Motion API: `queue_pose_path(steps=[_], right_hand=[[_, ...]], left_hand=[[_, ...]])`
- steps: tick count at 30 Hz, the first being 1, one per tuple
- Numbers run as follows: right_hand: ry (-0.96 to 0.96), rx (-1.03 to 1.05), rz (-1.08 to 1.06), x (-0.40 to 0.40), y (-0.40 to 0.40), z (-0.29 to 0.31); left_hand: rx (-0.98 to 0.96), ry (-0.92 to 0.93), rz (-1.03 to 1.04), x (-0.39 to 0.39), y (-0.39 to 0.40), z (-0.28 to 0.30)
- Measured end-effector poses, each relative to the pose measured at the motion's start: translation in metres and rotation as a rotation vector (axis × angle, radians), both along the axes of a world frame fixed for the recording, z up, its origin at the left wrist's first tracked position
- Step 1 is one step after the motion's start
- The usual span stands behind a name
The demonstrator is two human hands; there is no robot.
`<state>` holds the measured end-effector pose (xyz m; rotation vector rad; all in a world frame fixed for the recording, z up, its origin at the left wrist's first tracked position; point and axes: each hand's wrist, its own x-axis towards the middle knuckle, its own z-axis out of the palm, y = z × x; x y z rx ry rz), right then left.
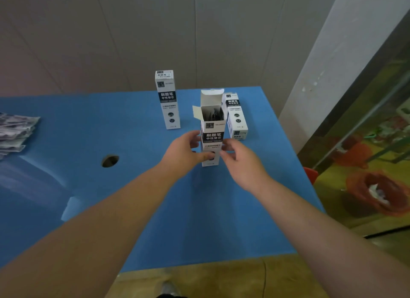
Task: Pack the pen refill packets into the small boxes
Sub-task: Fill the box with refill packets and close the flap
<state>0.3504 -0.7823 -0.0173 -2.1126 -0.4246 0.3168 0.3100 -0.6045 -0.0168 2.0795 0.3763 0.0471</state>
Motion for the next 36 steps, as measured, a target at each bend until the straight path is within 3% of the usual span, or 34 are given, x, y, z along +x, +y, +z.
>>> queue_pose_path(steps=[6,11,15,23,36], right_hand=[[-0.017,-0.126,-0.015,-0.015,-0.025,0.001],[-0.121,-0.28,0.066,-0.045,-0.05,0.007],[-0.242,-0.284,0.11,-0.064,-0.048,0.021],[-0.438,-0.281,0.227,-0.102,0.002,0.061],[-0.441,-0.289,0.293,-0.223,0.128,0.071]], left_hand=[[0.065,0.077,0.07,-0.036,-0.003,-0.001],[0.248,0.034,0.117,-0.081,0.002,0.012],[0.43,0.013,0.159,-0.116,0.003,0.028],[0.631,-0.004,0.221,-0.182,0.034,0.054],[0.659,-0.01,0.295,-0.332,0.135,0.07]])
